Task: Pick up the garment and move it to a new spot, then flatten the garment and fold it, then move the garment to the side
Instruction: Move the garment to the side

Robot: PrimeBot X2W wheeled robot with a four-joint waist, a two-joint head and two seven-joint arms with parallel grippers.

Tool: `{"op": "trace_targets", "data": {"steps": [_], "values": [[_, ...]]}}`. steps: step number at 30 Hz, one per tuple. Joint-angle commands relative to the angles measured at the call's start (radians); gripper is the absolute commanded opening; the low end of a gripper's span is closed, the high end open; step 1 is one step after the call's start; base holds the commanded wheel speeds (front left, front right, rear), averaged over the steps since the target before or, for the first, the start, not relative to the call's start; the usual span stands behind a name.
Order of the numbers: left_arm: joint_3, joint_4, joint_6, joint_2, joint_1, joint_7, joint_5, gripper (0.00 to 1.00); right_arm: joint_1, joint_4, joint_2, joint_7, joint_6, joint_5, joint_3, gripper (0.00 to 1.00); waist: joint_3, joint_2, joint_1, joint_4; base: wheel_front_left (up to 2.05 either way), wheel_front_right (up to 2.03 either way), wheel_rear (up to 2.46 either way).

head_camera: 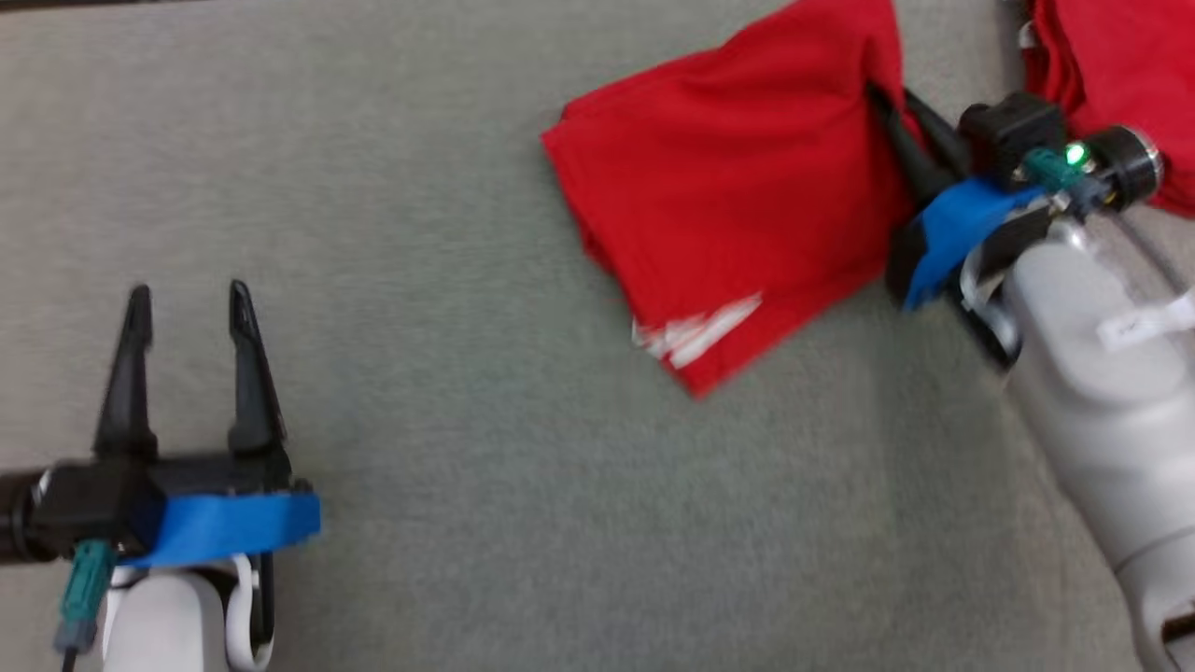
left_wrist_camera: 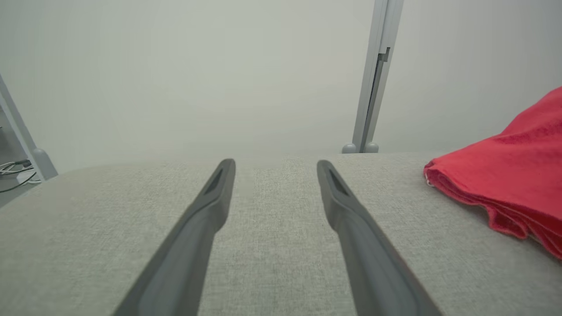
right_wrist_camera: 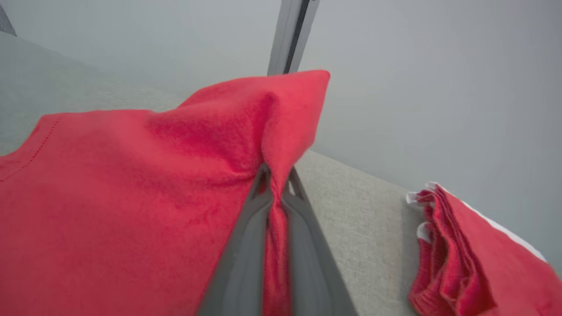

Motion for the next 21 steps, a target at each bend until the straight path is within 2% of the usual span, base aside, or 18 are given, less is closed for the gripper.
{"op": "trace_targets", "data": {"steps": [1,11,21], "values": [[0.002,-0.017,-0.003,0.011,-0.023,-0.003,0.011,1.00,-0.038,-0.005,-0.024,-0.005,0.000,0.010,-0.007,0.00,0.023,-0.0003,-0.0004,-0.018,0.00,0.00,0.00],[0.007,-0.138,-0.011,0.097,-0.069,-0.003,0.052,1.00,-0.230,-0.009,-0.151,-0.005,0.000,0.045,-0.034,0.00,0.165,-0.0003,-0.0004,-0.164,0.00,0.00,0.00],[0.010,-0.218,-0.005,0.140,-0.064,-0.003,0.054,1.00,-0.326,0.054,-0.294,0.035,0.000,0.095,-0.030,0.00,0.242,-0.0003,-0.0004,-0.193,0.00,0.00,0.00]]}}
